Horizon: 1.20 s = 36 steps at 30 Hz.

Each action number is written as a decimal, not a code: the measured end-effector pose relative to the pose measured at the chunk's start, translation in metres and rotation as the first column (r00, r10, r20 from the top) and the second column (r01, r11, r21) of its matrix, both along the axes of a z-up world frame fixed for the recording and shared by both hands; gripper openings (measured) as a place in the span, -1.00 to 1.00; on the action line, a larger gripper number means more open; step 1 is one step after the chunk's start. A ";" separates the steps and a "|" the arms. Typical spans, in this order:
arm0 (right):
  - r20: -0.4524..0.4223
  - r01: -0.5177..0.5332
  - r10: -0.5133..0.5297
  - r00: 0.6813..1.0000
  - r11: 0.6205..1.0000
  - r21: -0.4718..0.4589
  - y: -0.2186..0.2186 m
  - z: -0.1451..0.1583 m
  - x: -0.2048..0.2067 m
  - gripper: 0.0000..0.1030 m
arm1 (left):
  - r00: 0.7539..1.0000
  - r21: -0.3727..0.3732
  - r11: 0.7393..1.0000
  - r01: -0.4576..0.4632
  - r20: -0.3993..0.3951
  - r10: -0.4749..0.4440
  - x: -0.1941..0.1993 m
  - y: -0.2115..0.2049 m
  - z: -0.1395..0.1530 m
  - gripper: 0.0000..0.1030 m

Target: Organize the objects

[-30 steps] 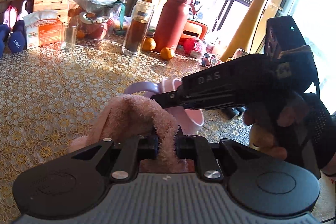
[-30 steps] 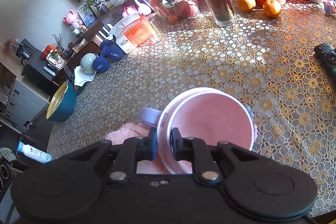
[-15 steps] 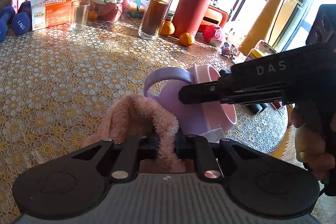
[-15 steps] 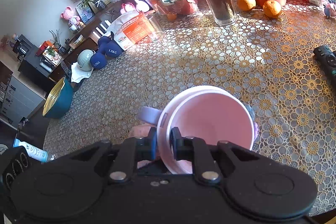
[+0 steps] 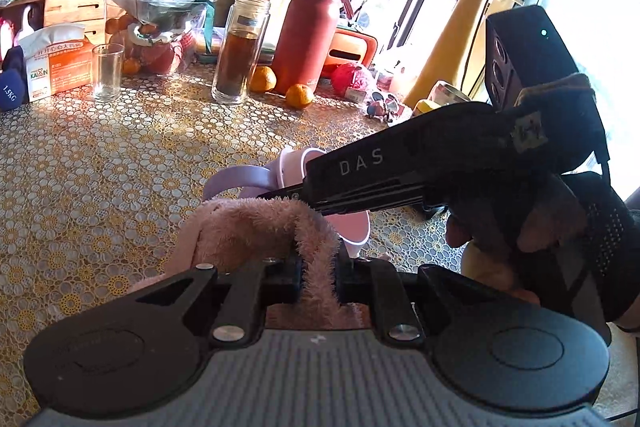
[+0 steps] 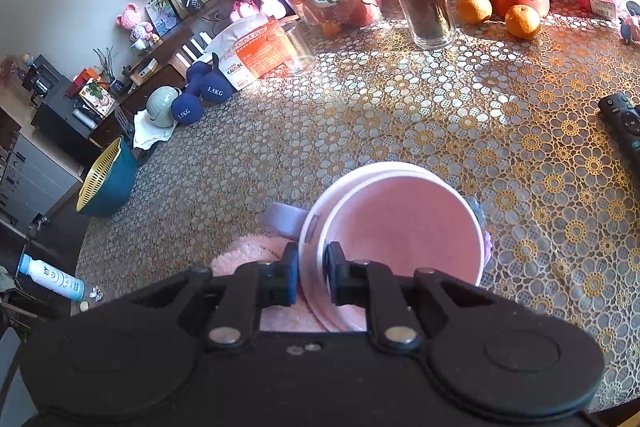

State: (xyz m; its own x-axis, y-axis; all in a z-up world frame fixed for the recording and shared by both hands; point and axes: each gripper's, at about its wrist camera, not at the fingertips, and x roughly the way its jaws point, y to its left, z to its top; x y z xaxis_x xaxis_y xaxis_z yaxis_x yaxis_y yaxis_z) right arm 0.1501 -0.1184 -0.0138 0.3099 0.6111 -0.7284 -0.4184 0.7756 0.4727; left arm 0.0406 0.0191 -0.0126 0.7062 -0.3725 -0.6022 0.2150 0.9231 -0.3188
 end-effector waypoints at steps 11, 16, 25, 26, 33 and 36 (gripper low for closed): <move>-0.001 -0.006 0.006 1.000 1.000 -0.006 -0.001 -0.002 0.001 -0.71 | 0.999 0.024 1.000 -0.013 -0.051 0.015 0.015 0.003 -0.020 -0.73; 0.004 -0.011 0.011 1.000 1.000 -0.011 -0.002 -0.001 0.002 -0.74 | 0.998 0.047 0.998 -0.029 -0.050 0.031 0.014 0.002 -0.018 -0.73; 0.008 -0.010 0.010 1.000 1.000 -0.012 -0.008 0.001 0.003 -0.75 | 1.000 0.021 1.000 0.010 0.003 -0.010 0.002 -0.005 0.004 -0.73; 0.004 -0.010 0.010 1.000 1.000 -0.007 -0.009 0.001 0.003 -0.76 | 1.000 0.021 1.000 0.016 0.003 -0.016 0.003 -0.007 0.004 -0.73; -0.043 -0.025 0.027 0.999 0.999 0.042 -0.022 -0.001 0.003 -0.76 | 0.999 0.007 1.000 0.016 -0.030 -0.016 0.010 -0.006 -0.005 -0.73; -0.052 -0.031 0.034 0.998 0.998 0.049 -0.025 -0.002 0.003 -0.76 | 0.999 0.010 1.000 0.004 -0.052 -0.003 0.014 -0.002 -0.012 -0.72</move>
